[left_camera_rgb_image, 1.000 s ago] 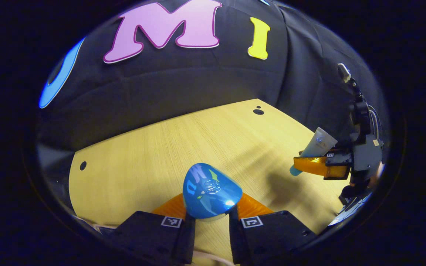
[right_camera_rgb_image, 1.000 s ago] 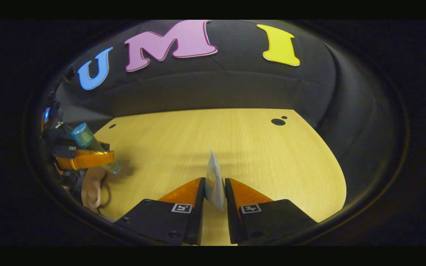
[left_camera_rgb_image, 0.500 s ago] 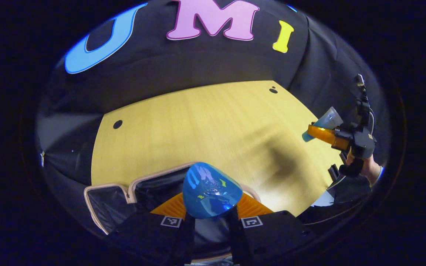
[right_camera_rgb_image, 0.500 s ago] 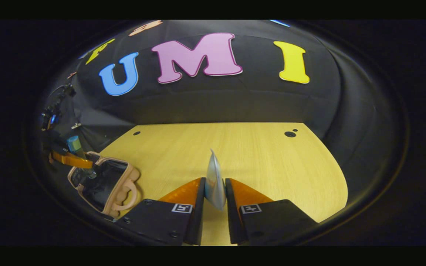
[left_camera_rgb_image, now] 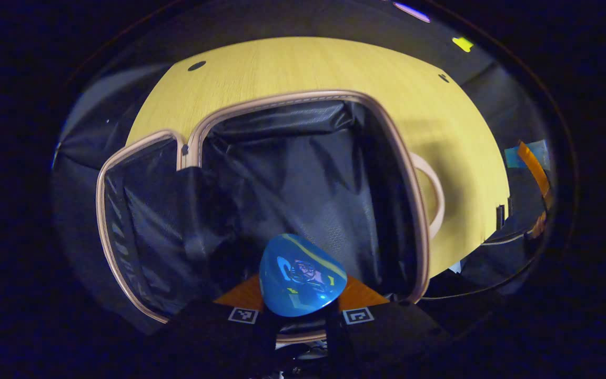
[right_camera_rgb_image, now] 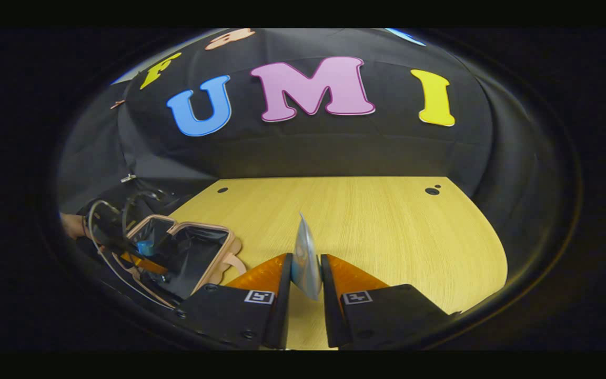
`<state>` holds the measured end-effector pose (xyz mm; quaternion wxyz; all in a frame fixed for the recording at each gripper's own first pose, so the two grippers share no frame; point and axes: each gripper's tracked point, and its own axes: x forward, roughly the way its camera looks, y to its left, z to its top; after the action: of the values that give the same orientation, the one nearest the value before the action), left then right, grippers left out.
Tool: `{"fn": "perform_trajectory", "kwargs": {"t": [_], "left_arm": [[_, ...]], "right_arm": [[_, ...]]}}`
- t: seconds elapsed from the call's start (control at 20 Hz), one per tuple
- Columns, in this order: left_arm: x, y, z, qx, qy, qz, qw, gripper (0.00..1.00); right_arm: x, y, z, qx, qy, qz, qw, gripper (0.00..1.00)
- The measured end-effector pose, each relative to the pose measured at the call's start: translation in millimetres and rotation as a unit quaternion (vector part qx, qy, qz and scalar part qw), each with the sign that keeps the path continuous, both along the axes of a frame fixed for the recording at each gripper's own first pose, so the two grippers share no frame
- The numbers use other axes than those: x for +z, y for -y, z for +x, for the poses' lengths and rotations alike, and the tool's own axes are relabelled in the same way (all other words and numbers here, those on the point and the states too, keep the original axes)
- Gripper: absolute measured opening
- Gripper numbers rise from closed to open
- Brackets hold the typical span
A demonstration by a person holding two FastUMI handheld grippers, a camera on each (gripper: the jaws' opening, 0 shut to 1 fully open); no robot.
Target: First open the suitcase, pack the skin care products into it, and then close the suitcase.
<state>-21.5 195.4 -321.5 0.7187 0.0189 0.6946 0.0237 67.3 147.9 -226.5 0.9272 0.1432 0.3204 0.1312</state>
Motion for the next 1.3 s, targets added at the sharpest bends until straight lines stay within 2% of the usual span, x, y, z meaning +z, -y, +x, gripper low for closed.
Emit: {"fn": "perform_trajectory", "kwargs": {"t": [0.05,0.1,0.15,0.2,0.3,0.4,0.45,0.55,0.65,0.75,0.8,0.9,0.95,1.0,1.15,1.3], "left_arm": [[-7,-2,-7,0.008,-0.017,0.009,1.0,0.47],[-11,-2,-10,0.009,-0.029,0.015,0.999,0.4],[-15,-3,-11,0.008,-0.04,0.02,0.999,0.44],[-20,-5,-12,0.007,-0.04,0.022,0.999,0.43],[-23,-3,-8,0.014,-0.034,0.015,0.999,0.44],[-29,-4,-6,0.01,-0.015,0.008,1.0,0.48],[-30,-3,-7,0.006,-0.009,0.007,1.0,0.45],[-30,-7,-8,0.003,0.002,0.014,1.0,0.48],[-31,-4,-9,0.017,0.012,0.011,1.0,0.49],[-23,2,-9,0.026,0.025,0.005,0.999,0.61],[-19,4,-7,0.028,0.036,0.001,0.999,0.64],[-5,15,-2,0.028,0.067,-0.023,0.997,0.76],[7,23,2,0.021,0.09,-0.045,0.995,0.9],[19,32,8,0.015,0.116,-0.068,0.991,0.95],[68,31,20,0.002,0.206,-0.107,0.973,0.94],[108,1,16,0.018,0.273,-0.111,0.956,0.95]], "right_arm": [[0,-4,-5,0.003,-0.002,-0.002,1.0,0.32],[1,-7,-9,0.005,-0.004,-0.003,1.0,0.32],[4,-9,-13,0.005,-0.002,-0.003,1.0,0.32],[6,-12,-16,0.005,0.0,-0.004,1.0,0.32],[4,-19,-24,0.009,-0.006,-0.008,1.0,0.32],[3,-26,-30,0.013,-0.011,-0.012,1.0,0.32],[4,-30,-32,0.016,-0.012,-0.014,1.0,0.32],[4,-40,-36,0.025,-0.013,-0.017,0.999,0.32],[2,-51,-39,0.034,-0.016,-0.019,0.999,0.32],[2,-63,-40,0.046,-0.019,-0.018,0.999,0.32],[3,-70,-39,0.052,-0.019,-0.017,0.998,0.32],[8,-87,-37,0.068,-0.018,-0.013,0.997,0.32],[9,-96,-36,0.077,-0.021,-0.006,0.997,0.32],[8,-107,-36,0.088,-0.029,0.007,0.996,0.32],[1,-152,-41,0.114,-0.09,0.073,0.987,0.32],[-9,-193,-39,0.149,-0.138,0.09,0.975,0.32]]}}
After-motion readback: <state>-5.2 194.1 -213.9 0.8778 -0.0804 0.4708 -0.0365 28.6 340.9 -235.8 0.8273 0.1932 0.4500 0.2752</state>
